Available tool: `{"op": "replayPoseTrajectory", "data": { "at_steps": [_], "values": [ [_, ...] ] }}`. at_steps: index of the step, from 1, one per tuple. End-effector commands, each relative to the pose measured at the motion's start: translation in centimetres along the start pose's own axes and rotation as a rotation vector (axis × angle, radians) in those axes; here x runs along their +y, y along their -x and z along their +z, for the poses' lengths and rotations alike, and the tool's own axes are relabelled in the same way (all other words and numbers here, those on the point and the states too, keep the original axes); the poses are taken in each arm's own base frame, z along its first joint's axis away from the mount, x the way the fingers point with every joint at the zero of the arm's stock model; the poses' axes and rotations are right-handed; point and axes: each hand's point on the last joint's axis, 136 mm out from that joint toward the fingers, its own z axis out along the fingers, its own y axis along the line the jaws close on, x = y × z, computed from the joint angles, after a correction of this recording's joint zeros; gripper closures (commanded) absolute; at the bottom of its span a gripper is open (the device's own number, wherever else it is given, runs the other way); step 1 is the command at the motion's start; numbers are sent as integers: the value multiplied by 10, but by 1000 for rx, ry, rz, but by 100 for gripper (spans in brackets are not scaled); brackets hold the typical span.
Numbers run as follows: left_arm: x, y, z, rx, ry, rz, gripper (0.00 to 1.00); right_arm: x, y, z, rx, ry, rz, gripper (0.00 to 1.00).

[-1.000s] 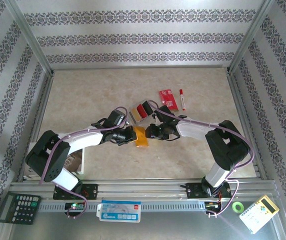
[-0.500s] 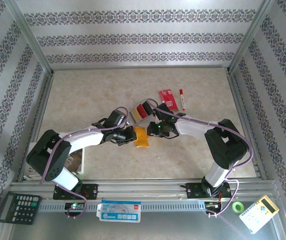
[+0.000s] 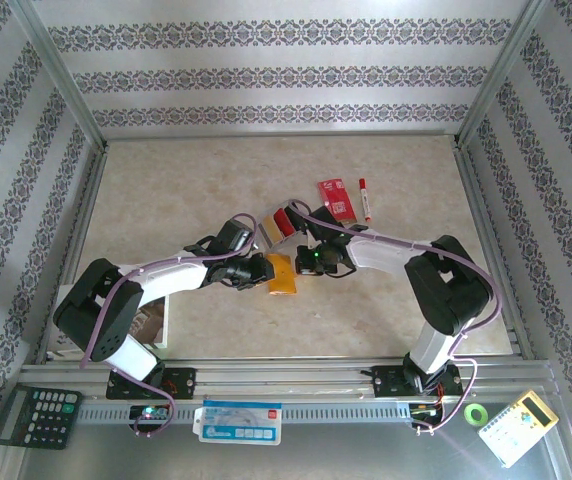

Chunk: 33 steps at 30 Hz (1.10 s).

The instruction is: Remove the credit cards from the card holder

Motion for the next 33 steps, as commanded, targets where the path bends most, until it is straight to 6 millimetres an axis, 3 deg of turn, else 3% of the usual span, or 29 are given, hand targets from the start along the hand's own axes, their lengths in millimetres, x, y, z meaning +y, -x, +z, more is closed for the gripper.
{"op": "replayPoseTrajectory", "data": {
  "at_steps": [1,6,10,14,19,26,33],
  "values": [
    [10,12,-14,-95,54,14,69,12,-1,-24,-30,15,-46,95],
    [4,37,-44,-273,42,53,41,27,-3,-56,-80,-8,-107,97],
    [-4,58,-66,-380,-3,57,29,44,-1,-72,-123,26,-106,97],
    [7,73,-88,-436,4,26,20,67,7,-78,-159,76,-104,97],
    [17,72,-104,-457,-8,54,0,90,16,-75,-176,87,-137,97],
    [31,69,-111,-482,25,75,0,93,20,-65,-154,78,-181,97],
    [22,70,-110,-454,8,107,0,61,12,-64,-132,46,-132,96]
  ]
}}
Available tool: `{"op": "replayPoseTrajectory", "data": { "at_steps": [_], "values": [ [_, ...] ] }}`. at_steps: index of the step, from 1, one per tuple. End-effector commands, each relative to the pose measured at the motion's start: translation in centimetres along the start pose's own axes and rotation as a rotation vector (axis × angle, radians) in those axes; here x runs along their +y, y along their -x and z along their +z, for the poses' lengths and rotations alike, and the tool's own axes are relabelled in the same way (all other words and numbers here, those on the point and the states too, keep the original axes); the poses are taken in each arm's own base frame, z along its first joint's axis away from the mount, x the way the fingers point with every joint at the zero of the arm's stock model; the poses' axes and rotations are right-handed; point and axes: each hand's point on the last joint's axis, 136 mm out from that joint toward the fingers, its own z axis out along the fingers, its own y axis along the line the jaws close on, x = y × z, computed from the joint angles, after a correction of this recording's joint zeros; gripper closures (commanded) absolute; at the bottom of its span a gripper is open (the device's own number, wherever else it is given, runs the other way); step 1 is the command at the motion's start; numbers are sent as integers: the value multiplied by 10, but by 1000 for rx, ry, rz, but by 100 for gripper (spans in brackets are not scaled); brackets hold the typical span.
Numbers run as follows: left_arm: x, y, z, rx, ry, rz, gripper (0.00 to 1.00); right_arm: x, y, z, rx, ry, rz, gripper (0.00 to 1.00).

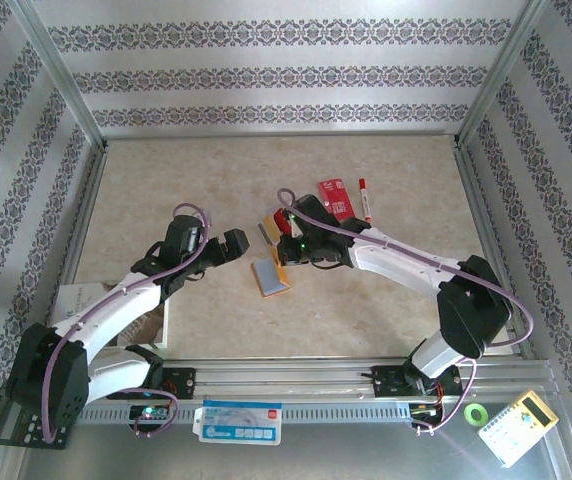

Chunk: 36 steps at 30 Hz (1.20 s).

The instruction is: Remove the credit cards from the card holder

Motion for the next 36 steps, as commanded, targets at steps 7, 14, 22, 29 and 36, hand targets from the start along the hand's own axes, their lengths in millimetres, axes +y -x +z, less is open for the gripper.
{"op": "replayPoseTrajectory", "data": {
  "at_steps": [7,14,22,29,36],
  "values": [
    [-28,-15,10,119,-108,55,13,-74,-35,-5,74,-102,104,95],
    [-67,-47,45,227,-128,157,40,-113,-30,-1,60,-143,144,95],
    [-85,-77,78,347,-164,125,58,-110,-26,22,89,-70,177,95],
    [-73,-104,92,373,-82,143,68,-98,-36,30,111,-10,209,95],
    [-54,-111,85,350,-45,122,75,-91,-44,34,109,-16,222,91]
  ]
}}
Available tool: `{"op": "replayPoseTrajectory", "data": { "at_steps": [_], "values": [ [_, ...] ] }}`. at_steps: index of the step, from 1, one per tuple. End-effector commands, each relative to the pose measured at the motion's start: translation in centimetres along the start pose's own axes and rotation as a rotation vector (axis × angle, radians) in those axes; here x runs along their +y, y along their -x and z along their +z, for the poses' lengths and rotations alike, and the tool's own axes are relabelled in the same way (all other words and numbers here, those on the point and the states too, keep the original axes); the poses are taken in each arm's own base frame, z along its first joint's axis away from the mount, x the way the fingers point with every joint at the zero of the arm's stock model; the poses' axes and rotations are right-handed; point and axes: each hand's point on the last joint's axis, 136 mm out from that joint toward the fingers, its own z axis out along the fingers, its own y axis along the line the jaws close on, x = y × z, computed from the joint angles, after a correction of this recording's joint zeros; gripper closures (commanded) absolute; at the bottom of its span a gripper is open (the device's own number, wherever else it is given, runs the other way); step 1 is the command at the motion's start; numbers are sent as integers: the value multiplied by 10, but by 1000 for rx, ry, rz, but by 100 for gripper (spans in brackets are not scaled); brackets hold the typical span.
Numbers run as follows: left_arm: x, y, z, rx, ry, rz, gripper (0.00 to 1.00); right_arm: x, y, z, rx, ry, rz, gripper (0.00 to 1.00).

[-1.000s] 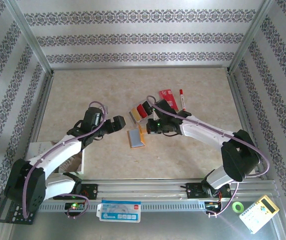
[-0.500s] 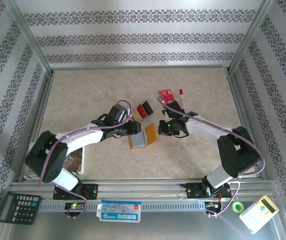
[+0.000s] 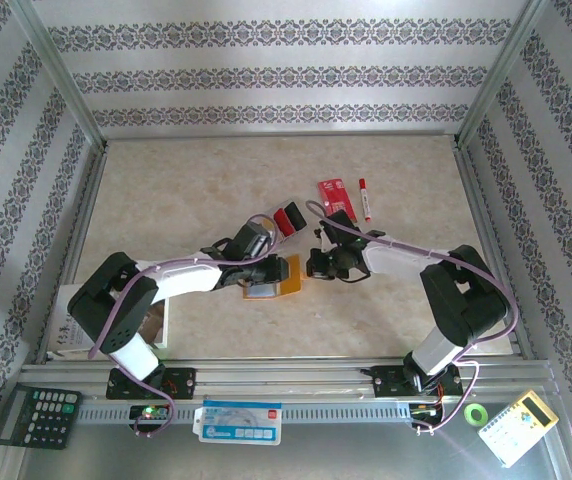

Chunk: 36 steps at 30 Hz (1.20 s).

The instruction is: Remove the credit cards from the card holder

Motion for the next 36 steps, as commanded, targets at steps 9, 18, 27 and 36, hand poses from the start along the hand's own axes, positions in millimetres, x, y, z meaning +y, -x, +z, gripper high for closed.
{"op": "replayPoseTrajectory", "data": {
  "at_steps": [9,18,27,36],
  "values": [
    [5,-7,7,18,10,-29,85,15,32,-44,-201,-12,22,67],
    [30,-17,16,62,126,-80,96,55,23,-43,-189,119,33,76],
    [41,-26,19,77,155,-128,100,45,8,-7,-121,101,111,92],
    [21,-17,11,64,92,-137,100,21,-4,25,-65,18,136,96]
  ]
}}
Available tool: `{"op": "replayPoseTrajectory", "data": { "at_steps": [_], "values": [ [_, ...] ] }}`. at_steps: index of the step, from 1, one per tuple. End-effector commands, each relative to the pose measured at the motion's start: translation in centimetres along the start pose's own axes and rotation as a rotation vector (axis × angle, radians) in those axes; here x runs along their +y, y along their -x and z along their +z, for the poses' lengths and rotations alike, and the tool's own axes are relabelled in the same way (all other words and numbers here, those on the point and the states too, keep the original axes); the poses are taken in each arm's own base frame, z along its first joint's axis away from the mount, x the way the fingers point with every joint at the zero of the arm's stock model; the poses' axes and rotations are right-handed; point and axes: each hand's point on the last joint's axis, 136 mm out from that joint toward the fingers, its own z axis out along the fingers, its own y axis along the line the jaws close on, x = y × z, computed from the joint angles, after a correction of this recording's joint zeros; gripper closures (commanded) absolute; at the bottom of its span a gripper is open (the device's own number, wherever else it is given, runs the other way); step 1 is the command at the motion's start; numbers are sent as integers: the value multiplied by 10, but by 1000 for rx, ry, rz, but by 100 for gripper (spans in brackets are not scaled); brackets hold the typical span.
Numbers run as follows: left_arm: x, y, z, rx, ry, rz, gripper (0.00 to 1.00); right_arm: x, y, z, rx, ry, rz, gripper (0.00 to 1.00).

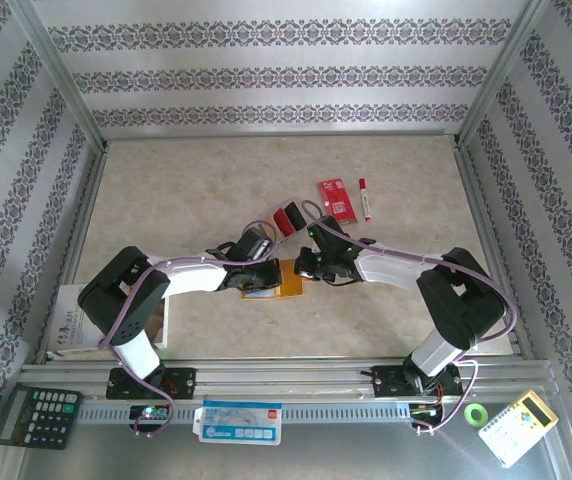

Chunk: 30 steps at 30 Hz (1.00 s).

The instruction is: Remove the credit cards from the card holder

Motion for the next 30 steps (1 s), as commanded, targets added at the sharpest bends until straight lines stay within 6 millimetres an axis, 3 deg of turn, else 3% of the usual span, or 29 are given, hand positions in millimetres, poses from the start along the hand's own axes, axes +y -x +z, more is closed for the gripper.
{"op": "replayPoseTrajectory", "data": {
  "at_steps": [1,3,6,11,14,18,30],
  "values": [
    [-4,-2,-10,9,15,-20,100,-13,-8,12,19,-44,-4,96],
    [-6,5,-24,-23,41,-9,98,-23,-10,15,25,-96,-21,96],
    [-1,14,-50,-85,97,13,86,-31,-14,20,36,-117,-23,95],
    [39,16,-78,-128,220,-22,66,-35,-16,25,50,-129,-23,94],
    [49,16,-83,-127,230,-43,60,-33,-16,26,51,-126,-31,94],
    [46,13,-76,-86,202,-41,60,-34,-18,29,58,-127,-34,94],
    [48,11,-50,-4,224,-51,73,-36,-22,31,69,-131,-37,94]
  ]
}}
